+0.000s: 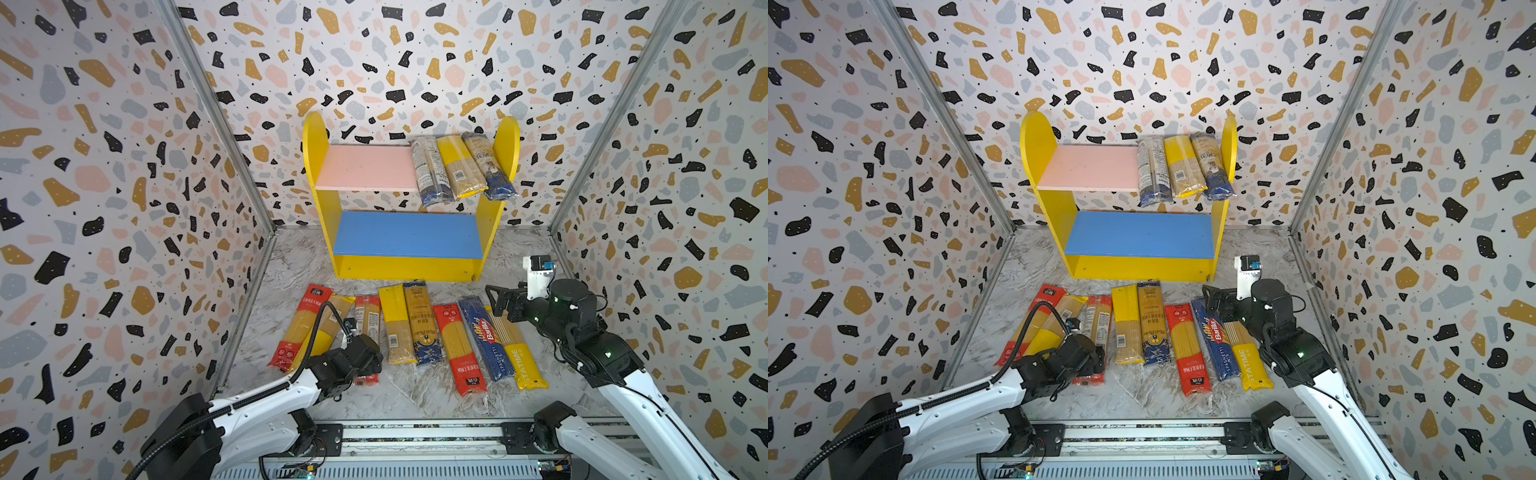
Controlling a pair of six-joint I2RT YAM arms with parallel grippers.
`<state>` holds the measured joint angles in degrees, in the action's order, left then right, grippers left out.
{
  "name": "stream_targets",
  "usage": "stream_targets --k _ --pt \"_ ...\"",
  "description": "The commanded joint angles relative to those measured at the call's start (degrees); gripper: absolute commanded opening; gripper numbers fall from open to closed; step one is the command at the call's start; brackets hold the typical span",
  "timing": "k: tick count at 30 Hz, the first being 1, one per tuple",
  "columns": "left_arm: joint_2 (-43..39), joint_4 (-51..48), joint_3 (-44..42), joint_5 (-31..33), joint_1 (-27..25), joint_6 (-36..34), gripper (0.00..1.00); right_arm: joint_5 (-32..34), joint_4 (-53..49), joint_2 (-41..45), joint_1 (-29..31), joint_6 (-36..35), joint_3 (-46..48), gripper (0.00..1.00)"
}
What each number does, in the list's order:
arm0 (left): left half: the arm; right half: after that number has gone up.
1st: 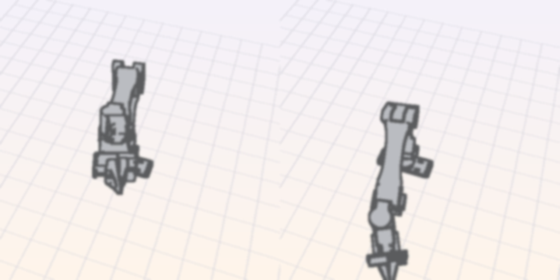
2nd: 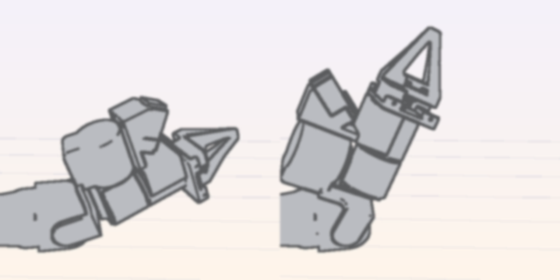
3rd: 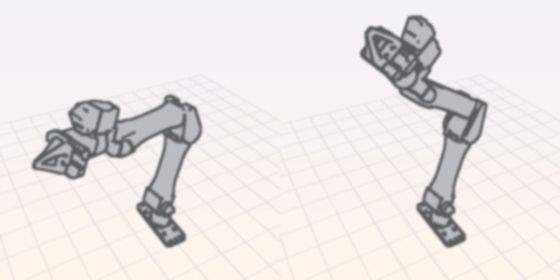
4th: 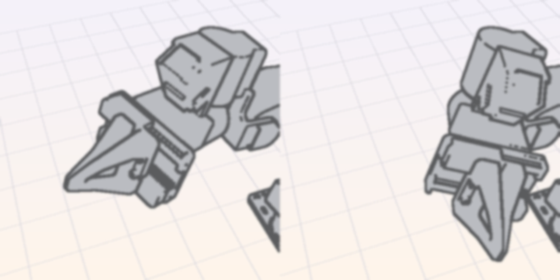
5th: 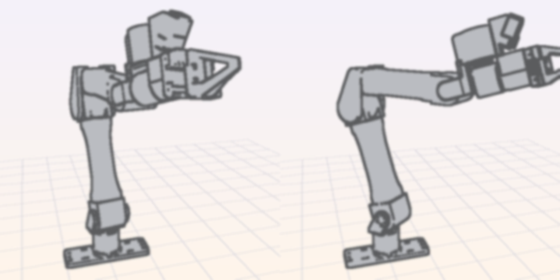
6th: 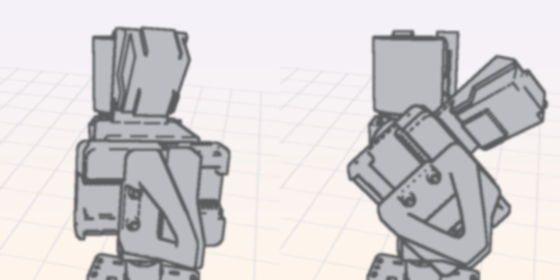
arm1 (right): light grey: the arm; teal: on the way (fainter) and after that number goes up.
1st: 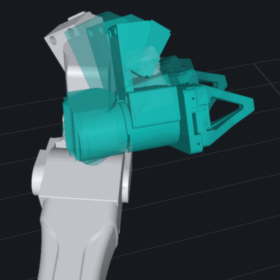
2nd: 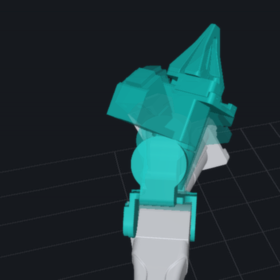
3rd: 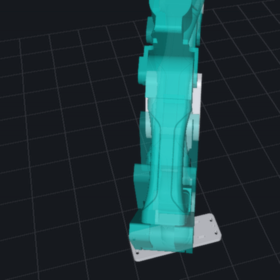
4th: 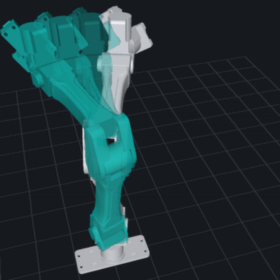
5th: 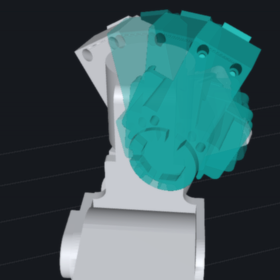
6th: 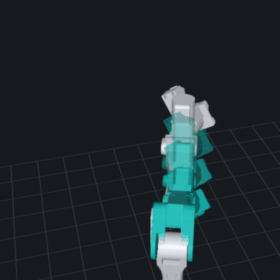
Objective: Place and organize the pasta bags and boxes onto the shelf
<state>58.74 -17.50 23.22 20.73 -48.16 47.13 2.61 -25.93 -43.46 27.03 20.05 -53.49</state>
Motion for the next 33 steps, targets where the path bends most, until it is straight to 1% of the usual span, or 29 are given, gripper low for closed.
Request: stream_targets --k 1,8,13,18,25,30,33 --pt "0.7 2.2 -1.1 -1.1 -0.1 -0.1 1.00 0.7 0.3 0.9 -0.1 -0.3 -0.2 0.99" --pt "3.8 6.2 -2.1 -1.2 -0.4 0.2 0.99 0.7 0.0 0.8 -0.1 -0.4 -0.4 0.99" --pt "8.1 9.4 -1.8 -1.3 -0.5 -0.3 0.99 0.8 0.0 1.1 -0.1 -0.5 -0.1 0.99" --pt "11.7 13.9 -2.7 -1.3 -0.5 -0.5 1.00 0.5 -0.9 -0.9 -0.1 -0.4 -1.6 0.99" --pt "16.6 17.8 -3.4 -0.9 -0.5 -2.3 0.99 0.8 -2.0 -0.1 -0.1 -0.2 -2.8 0.99" --pt "20.7 22.2 -3.9 -2.4 -0.5 -2.8 1.00 1.0 -2.6 -0.8 -0.2 -0.3 -3.6 0.99" --pt "22.9 23.2 -3.8 -2.4 -0.5 -2.7 1.00 1.1 -2.8 -1.0 -0.2 -0.3 -4.1 0.99"
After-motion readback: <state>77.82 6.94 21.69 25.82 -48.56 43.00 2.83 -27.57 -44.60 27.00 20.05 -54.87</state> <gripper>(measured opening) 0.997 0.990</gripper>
